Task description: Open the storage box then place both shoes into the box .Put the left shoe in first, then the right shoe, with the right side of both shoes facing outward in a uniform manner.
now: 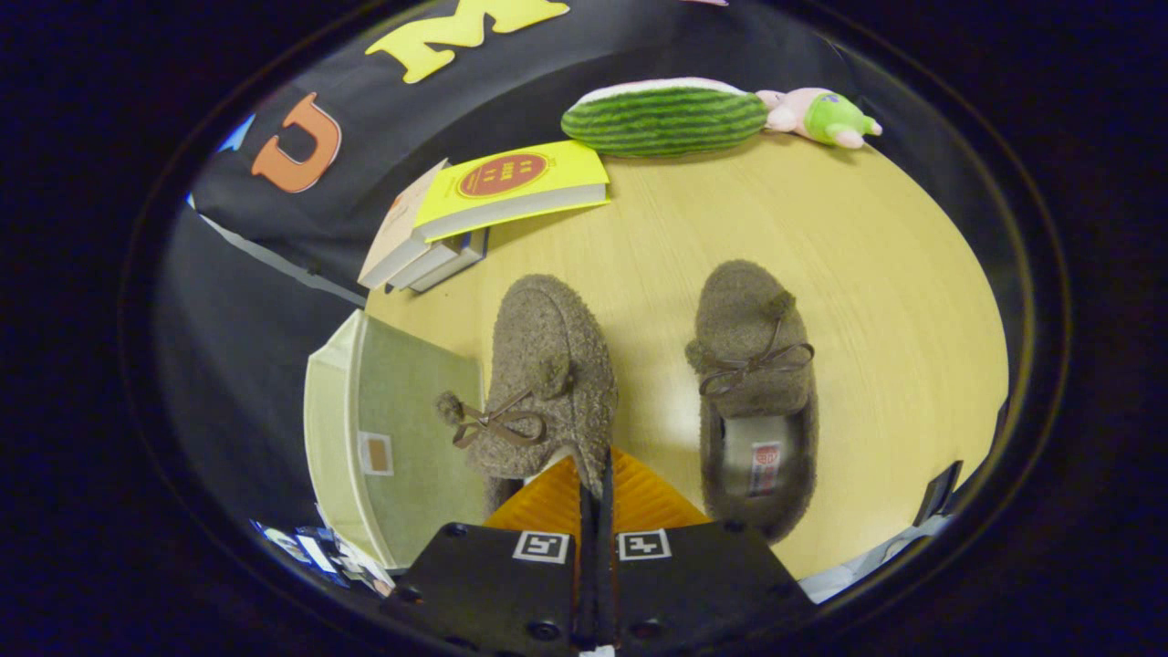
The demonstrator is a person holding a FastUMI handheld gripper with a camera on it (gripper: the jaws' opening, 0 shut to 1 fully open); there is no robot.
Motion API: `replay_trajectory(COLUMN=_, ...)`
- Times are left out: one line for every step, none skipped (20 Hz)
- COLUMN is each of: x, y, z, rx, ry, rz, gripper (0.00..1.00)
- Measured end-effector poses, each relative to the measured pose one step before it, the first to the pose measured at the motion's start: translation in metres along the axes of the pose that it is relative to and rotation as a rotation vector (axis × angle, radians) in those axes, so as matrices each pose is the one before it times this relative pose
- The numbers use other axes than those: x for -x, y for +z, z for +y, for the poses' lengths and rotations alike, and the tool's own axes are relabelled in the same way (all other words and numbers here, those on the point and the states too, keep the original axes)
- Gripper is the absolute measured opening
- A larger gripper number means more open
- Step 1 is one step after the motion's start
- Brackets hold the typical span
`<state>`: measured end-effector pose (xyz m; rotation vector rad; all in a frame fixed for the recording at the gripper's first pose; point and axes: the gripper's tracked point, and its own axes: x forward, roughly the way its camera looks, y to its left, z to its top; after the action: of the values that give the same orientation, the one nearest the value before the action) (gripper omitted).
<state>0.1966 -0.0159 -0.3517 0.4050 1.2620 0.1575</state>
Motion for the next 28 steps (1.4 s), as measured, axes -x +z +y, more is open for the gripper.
replay_trajectory(x=0.00842, y=0.00217, z=0.00679, rx=0.00129, ry=0.01079, rz=-0.0118, gripper=0.06)
replay_trajectory(x=0.00827, y=0.00286, z=0.00781, rx=-0.00111, ry=0.0097, rz=-0.01271, gripper=0.06)
replay_trajectory(x=0.00758, y=0.00239, z=0.00725, rx=-0.00524, ry=0.00659, rz=-0.01283, gripper=0.06)
replay_trajectory(x=0.00748, y=0.00283, z=0.00758, rx=-0.00777, ry=0.0019, rz=-0.01226, gripper=0.06)
replay_trajectory(x=0.00741, y=0.00158, z=0.00823, rx=-0.00128, ry=0.00216, rz=-0.01206, gripper=0.06)
replay_trajectory(x=0.00711, y=0.0015, z=0.01028, rx=0.0062, ry=0.00542, rz=-0.01399, gripper=0.06)
replay_trajectory(x=0.0061, y=0.00145, z=0.01229, rx=0.00836, ry=0.00915, rz=-0.01534, gripper=0.06)
replay_trajectory(x=0.00618, y=0.00226, z=0.0142, rx=0.00152, ry=0.0122, rz=-0.01546, gripper=0.06)
replay_trajectory(x=0.00395, y=0.00028, z=0.01383, rx=0.00577, ry=0.0131, rz=-0.01205, gripper=0.06)
replay_trajectory(x=0.00332, y=0.00085, z=0.01436, rx=0.00209, ry=0.01285, rz=-0.01333, gripper=0.06)
replay_trajectory(x=0.00207, y=-0.00099, z=0.0144, rx=-0.00076, ry=0.01033, rz=-0.01203, gripper=0.06)
replay_trajectory(x=-0.00003, y=-0.00083, z=0.01478, rx=-0.00523, ry=0.01013, rz=-0.00943, gripper=0.06)
replay_trajectory(x=-0.00137, y=-0.00315, z=0.01556, rx=-0.00295, ry=0.01328, rz=-0.01154, gripper=0.06)
replay_trajectory(x=-0.00353, y=-0.00228, z=0.01571, rx=-0.00119, ry=0.01336, rz=-0.01291, gripper=0.06)
replay_trajectory(x=-0.00747, y=-0.0043, z=0.01278, rx=-0.00559, ry=0.01565, rz=-0.01064, gripper=0.06)
replay_trajectory(x=-0.00643, y=-0.00693, z=0.0115, rx=-0.0133, ry=0.01054, rz=-0.00129, gripper=0.06)
replay_trajectory(x=-0.00902, y=-0.00807, z=0.00661, rx=-0.0181, ry=0.00743, rz=0.00535, gripper=0.06)
replay_trajectory(x=-0.01231, y=-0.00828, z=0.00546, rx=-0.01645, ry=-0.00767, rz=0.01014, gripper=0.06)
replay_trajectory(x=-0.01274, y=-0.00773, z=0.00307, rx=-0.01063, ry=-0.00903, rz=0.00902, gripper=0.06)
replay_trajectory(x=-0.01518, y=-0.00754, z=0.00278, rx=0.00265, ry=-0.01459, rz=0.00977, gripper=0.06)
replay_trajectory(x=-0.01504, y=-0.00899, z=0.00592, rx=0.01568, ry=-0.00935, rz=0.01188, gripper=0.06)
replay_trajectory(x=-0.014, y=-0.00889, z=0.00346, rx=0.01807, ry=-0.00866, rz=0.01099, gripper=0.06)
replay_trajectory(x=-0.01275, y=-0.00951, z=0.00379, rx=0.01793, ry=-0.00469, rz=0.00771, gripper=0.06)
replay_trajectory(x=-0.01224, y=-0.0098, z=0.00587, rx=0.0265, ry=-0.00029, rz=0.00799, gripper=0.06)
replay_trajectory(x=-0.01171, y=-0.00915, z=0.00414, rx=0.01916, ry=-0.00262, rz=0.00473, gripper=0.06)
replay_trajectory(x=-0.01073, y=-0.00883, z=-0.00068, rx=0.00014, ry=-0.00691, rz=0.00605, gripper=0.06)
replay_trajectory(x=-0.00934, y=-0.00974, z=0.00662, rx=-0.00313, ry=-0.00353, rz=0.01186, gripper=0.07)
replay_trajectory(x=-0.01032, y=-0.0056, z=0.00459, rx=-0.00143, ry=0.00438, rz=0.00339, gripper=0.08)
